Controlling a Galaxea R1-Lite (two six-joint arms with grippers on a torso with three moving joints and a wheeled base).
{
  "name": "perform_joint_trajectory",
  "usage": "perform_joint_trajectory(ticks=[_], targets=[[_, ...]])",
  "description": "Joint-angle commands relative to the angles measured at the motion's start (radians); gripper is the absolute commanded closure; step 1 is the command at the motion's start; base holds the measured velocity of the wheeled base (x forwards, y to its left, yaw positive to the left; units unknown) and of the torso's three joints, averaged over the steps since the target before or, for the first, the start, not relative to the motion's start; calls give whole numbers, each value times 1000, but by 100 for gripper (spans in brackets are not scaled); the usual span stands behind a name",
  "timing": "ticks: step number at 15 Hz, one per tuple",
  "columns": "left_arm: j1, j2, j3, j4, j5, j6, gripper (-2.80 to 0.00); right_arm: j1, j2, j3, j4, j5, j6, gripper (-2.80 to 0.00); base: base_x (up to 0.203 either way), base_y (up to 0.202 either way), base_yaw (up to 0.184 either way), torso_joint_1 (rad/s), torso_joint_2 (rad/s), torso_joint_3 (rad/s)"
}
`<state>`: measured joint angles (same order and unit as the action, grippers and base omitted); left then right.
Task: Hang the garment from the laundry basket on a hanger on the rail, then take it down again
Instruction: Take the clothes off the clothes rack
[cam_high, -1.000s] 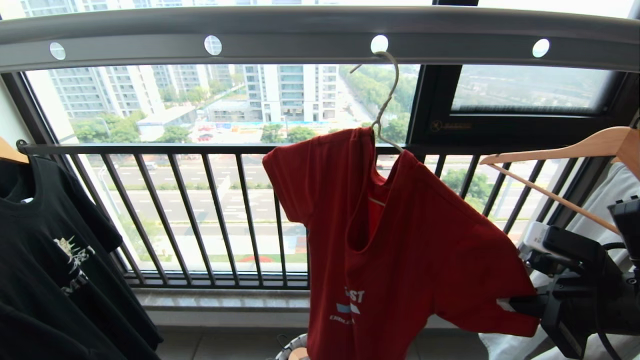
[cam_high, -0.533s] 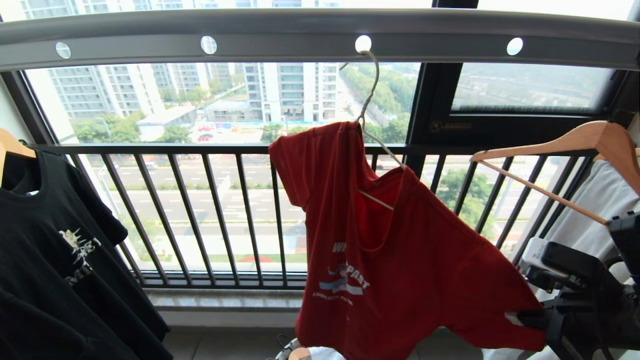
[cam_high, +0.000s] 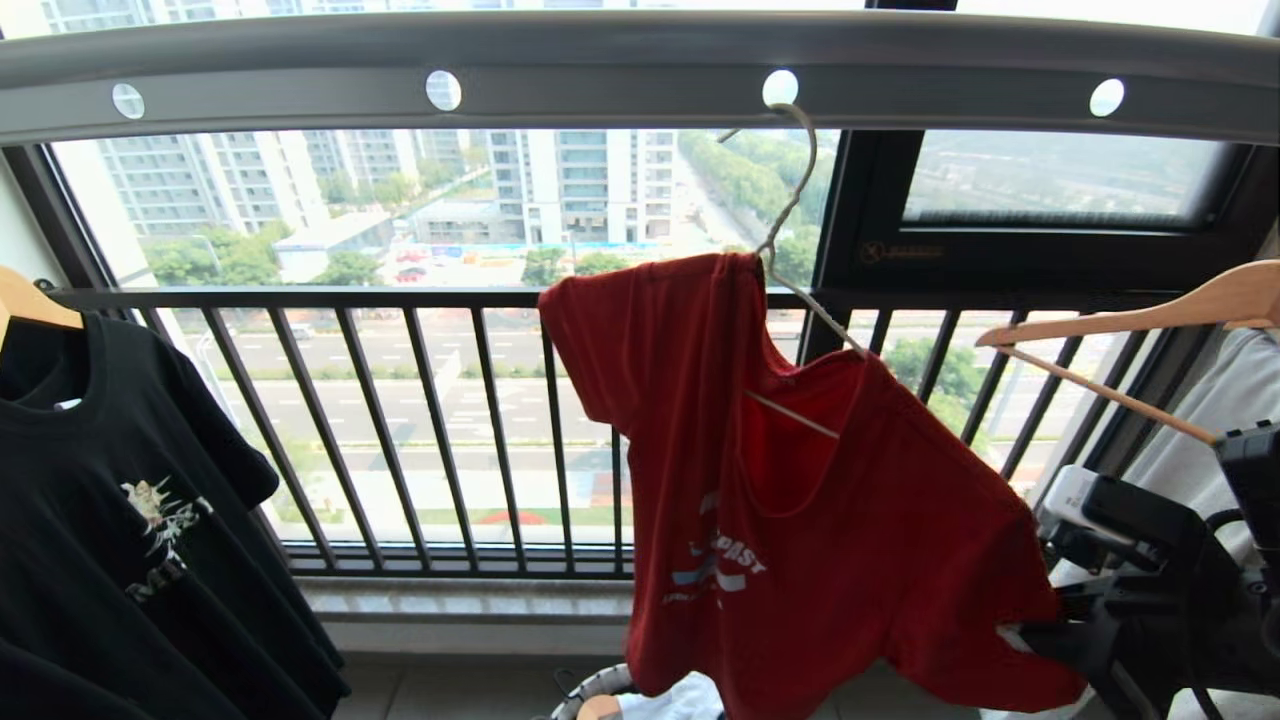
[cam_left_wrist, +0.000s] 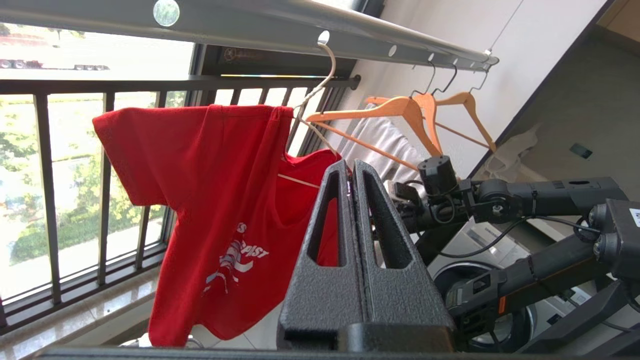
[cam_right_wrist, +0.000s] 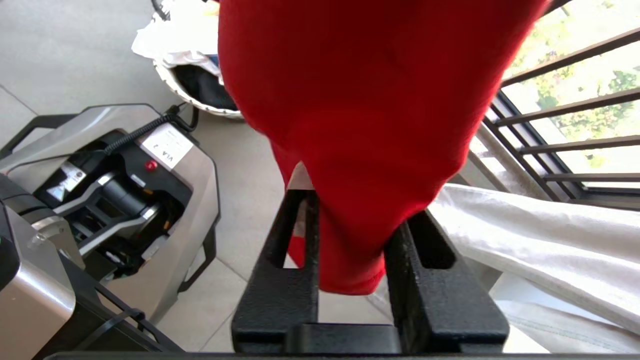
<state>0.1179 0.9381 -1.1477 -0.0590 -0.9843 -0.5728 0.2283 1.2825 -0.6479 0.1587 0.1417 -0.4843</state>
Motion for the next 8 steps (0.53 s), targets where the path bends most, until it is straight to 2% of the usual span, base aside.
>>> perform_joint_trajectory(ticks=[1,4,8], targets=[[0,2,0,-1,-5,-4,0,0,-62,-8,4,1,-3,-280,0,0,0,0,0,0],[0,1,2,0,-8,-2,0,0,-150,-21,56,-6,-2,-280,0,0,0,0,0,0],[-1,2,2,1,-10,-4,0,-1,-268,-139,134,-4,1,-280,0,0,0,0,0,0]])
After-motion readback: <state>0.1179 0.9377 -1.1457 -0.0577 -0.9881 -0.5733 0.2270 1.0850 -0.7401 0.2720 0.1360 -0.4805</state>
